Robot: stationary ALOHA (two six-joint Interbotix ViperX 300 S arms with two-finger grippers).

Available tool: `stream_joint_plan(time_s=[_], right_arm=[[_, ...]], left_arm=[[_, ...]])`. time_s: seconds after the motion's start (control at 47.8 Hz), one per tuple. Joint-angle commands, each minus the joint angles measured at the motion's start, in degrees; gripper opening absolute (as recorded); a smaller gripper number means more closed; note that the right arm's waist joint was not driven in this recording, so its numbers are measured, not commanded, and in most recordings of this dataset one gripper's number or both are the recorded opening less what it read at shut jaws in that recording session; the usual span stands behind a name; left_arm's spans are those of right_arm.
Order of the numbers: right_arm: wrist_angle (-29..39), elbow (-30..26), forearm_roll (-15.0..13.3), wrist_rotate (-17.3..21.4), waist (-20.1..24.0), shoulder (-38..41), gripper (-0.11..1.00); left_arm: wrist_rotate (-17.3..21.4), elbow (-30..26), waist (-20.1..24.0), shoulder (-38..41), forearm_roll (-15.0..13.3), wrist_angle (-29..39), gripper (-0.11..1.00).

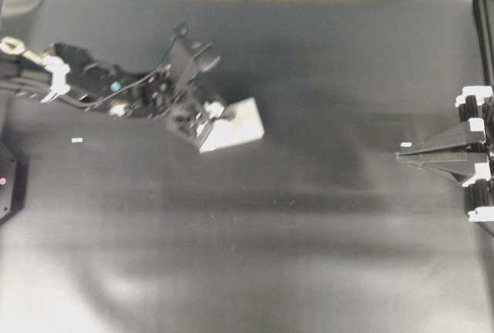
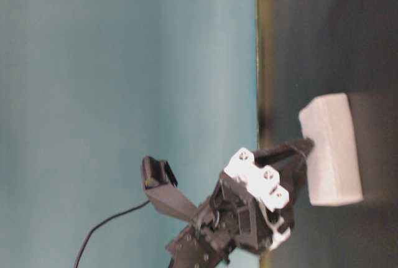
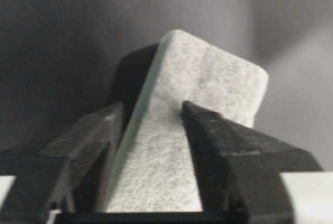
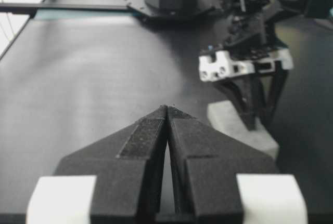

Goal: Push the sponge with the left arm to wipe the table.
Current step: 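Keep dragging the sponge with the left gripper toward the near-left table area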

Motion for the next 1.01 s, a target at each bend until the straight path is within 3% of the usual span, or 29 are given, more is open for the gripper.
stream_joint_plan(time_s=[0.0,0.293,0.712,0.984], right_arm=[[-0.62,-0.35,0.09,-0.09,0.00,0.18,0.00],[-0.53,-0.35,0.09,-0.18,0.00,0.00,0.00],[-0.62,-0.26,0.09,0.00,0.00,0.00,0.00],[-0.62,-0.26,0.09,0.09,0.00,0.00,0.00]], left_arm=[[-0.97,1.32,-1.58,-2.02,0.18,-0.18,0.49],[-3.43,7.47,-6.86,-5.45,0.18,-0.18,0.53],[-10.63,13.01,-17.05,-10.28,0.18,-0.18,0.53],[-11.16,14.06,-18.02,-11.69,0.09,-0.09,0.53]])
